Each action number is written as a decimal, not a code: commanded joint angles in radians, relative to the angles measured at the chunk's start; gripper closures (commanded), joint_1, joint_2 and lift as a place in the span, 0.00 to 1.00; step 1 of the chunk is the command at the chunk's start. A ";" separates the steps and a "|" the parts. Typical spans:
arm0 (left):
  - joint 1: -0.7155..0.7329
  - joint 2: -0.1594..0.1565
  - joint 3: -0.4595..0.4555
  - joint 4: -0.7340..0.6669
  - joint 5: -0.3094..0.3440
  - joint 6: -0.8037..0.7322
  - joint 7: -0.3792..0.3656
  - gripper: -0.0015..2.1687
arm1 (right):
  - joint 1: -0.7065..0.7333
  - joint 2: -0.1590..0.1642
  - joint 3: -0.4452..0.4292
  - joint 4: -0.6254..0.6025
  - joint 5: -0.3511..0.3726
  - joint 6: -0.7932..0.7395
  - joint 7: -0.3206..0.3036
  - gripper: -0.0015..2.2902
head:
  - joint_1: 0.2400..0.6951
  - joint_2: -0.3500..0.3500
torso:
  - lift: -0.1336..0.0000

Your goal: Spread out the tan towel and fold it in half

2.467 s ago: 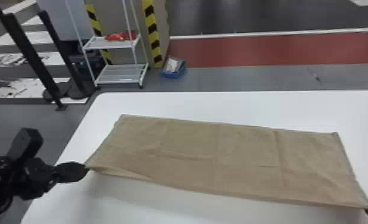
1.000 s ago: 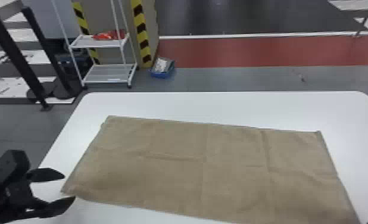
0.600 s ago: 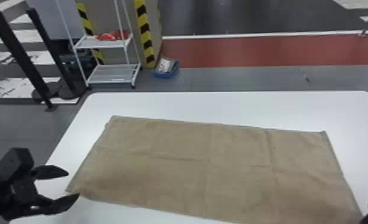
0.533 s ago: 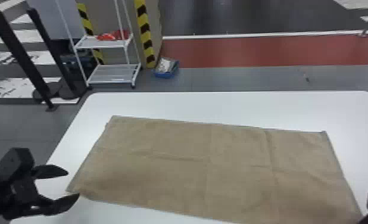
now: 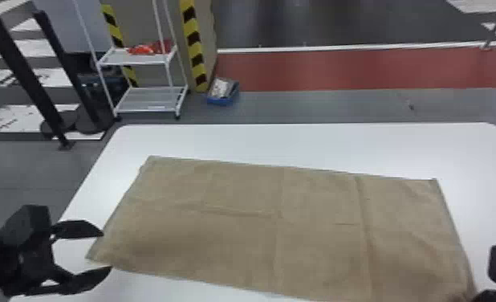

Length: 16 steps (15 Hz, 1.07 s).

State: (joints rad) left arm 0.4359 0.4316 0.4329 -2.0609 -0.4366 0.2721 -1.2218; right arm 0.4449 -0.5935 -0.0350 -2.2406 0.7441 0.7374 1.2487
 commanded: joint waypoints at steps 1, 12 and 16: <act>0.000 0.026 -0.028 -0.024 -0.080 -0.027 -0.028 0.19 | 0.009 0.003 -0.002 -0.017 -0.002 0.004 0.000 0.71 | 1.00 0.62 | 0.07; -0.092 0.128 -0.158 0.134 -0.341 -0.073 -0.005 0.30 | 0.040 0.011 -0.019 -0.076 -0.002 0.047 0.003 0.71 | 1.00 0.73 | 0.07; -0.100 0.147 -0.161 0.171 -0.364 -0.083 -0.004 0.34 | 0.048 0.015 -0.031 -0.086 -0.002 0.057 0.005 0.71 | 1.00 0.75 | 0.07</act>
State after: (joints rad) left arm 0.3380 0.5722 0.2738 -1.9050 -0.7848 0.1930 -1.2274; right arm 0.4882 -0.5797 -0.0594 -2.3228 0.7424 0.7932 1.2532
